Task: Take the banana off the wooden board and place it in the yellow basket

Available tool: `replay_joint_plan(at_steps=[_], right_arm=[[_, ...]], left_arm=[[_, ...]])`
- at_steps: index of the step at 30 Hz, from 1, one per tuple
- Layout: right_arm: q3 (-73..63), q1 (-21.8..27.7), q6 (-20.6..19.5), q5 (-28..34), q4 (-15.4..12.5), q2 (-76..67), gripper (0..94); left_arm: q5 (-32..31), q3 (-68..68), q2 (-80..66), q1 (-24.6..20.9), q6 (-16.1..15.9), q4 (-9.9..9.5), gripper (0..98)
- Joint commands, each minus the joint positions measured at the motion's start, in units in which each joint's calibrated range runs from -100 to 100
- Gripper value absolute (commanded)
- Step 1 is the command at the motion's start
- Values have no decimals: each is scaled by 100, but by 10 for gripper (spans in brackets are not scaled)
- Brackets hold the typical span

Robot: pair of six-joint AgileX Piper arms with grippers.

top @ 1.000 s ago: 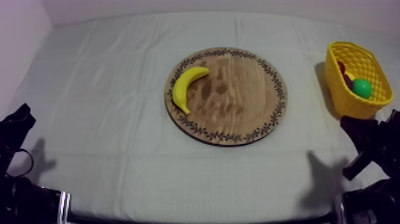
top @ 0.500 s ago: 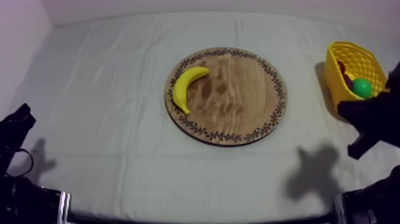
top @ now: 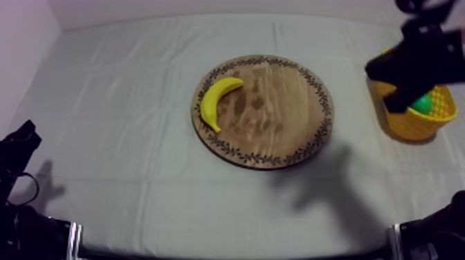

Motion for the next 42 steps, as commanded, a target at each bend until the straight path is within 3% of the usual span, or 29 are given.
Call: replay_joint_plan(at_steps=[1,12,27,34,42], right_arm=[[-1213,-6,27,243,-31,986,6],[-3482,0,189,1178,-285,3010,6],[-5027,-244,-21,1917,-390,4341,6],[-5260,-222,-816,1991,-392,4682,6],[-5524,-214,-2462,2165,-380,4992,10]], left_arm=[[-1,3,2,-2,2,-1,1],[-1,3,2,-2,2,-1,1],[-1,3,2,-2,2,-1,1],[-1,3,2,-2,2,-1,1],[-1,3,2,-2,-2,-1,1]])
